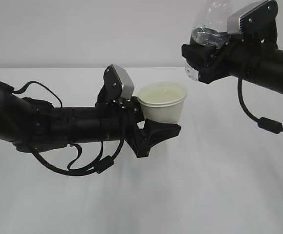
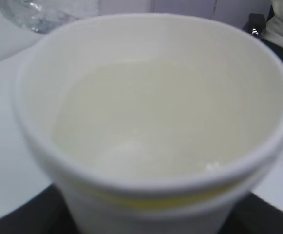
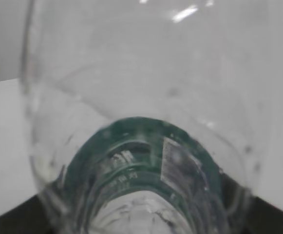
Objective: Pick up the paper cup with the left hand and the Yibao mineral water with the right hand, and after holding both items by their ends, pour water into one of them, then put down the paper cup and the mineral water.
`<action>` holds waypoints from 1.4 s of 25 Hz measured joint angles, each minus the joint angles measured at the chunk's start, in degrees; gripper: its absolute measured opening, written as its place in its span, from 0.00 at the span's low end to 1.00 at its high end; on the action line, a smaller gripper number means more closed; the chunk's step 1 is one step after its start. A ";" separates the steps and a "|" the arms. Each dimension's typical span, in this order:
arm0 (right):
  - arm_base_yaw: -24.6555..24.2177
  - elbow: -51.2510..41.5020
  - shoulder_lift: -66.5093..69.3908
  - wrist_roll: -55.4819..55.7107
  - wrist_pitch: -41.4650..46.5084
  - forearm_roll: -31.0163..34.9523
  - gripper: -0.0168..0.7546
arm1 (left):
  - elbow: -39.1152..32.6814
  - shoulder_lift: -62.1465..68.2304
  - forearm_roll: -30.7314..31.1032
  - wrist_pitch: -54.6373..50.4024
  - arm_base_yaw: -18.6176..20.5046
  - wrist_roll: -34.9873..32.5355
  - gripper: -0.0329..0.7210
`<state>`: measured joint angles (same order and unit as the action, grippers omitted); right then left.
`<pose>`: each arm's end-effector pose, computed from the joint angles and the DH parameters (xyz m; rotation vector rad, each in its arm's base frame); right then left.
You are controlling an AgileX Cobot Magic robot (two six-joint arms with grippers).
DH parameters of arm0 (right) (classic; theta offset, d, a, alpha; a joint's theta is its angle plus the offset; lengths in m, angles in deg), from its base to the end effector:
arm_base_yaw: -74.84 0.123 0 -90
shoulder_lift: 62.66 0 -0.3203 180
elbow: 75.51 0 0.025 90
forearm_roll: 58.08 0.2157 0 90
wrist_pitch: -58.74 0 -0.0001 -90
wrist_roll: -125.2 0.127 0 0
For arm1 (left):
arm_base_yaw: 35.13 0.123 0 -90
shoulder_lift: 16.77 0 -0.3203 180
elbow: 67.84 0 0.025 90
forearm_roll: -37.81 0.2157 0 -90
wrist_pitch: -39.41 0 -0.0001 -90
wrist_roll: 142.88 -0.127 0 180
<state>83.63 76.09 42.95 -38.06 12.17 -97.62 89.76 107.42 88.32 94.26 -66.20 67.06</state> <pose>0.3576 0.1147 0.2900 -0.6607 1.5195 0.3434 0.3142 -0.2828 0.1969 1.0282 1.5583 -0.9375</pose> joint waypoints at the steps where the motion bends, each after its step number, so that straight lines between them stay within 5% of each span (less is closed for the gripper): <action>1: 0.00 0.00 0.00 0.00 0.00 0.00 0.59 | 0.00 0.00 -0.94 0.00 0.00 -0.12 0.61; 35: 0.00 0.00 0.00 0.19 2.78 0.50 0.59 | 0.00 0.00 -8.25 0.00 12.71 -3.11 0.61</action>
<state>83.63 76.09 42.95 -37.87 14.95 -97.13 89.76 107.42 80.08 94.26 -53.50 63.95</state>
